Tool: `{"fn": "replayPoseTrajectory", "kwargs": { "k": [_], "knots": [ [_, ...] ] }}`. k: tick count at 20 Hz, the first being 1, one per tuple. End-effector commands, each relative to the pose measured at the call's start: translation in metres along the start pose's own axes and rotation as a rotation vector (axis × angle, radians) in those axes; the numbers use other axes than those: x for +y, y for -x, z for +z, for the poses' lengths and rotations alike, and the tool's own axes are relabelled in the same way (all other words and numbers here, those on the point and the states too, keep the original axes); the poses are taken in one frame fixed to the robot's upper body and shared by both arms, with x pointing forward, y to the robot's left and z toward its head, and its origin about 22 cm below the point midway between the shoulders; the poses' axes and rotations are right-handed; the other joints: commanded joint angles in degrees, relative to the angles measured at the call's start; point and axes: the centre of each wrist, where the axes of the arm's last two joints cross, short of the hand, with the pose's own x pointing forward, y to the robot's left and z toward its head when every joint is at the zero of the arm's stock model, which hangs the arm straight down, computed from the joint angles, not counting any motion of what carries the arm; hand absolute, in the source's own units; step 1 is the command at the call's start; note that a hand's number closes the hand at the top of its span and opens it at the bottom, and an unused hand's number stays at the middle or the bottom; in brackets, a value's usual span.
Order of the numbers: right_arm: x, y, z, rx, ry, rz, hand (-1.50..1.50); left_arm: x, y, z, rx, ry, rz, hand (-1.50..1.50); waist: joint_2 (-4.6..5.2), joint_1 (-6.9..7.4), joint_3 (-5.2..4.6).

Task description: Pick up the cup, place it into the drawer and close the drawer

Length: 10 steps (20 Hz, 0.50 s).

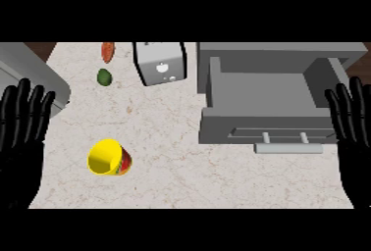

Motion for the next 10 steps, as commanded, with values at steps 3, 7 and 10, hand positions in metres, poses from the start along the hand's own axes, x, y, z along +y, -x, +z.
{"fn": "replayPoseTrajectory", "kwargs": {
  "k": [3,7,10],
  "knots": [
    [0.001,-0.006,-0.003,-0.040,-0.020,0.006,-1.50,0.012,0.003,0.002,-0.036,0.351,0.193,-1.50,-0.35,0.17,0.57],
    [0.004,0.012,0.004,0.095,-0.137,-0.008,-1.50,0.003,0.030,0.013,0.159,0.567,0.420,-1.50,0.53,-0.40,0.53],
    [0.014,0.009,-0.003,0.105,-0.150,-0.039,-1.50,0.037,0.051,0.011,0.186,0.595,0.497,-1.50,0.17,-0.21,0.56]
  ]
}}
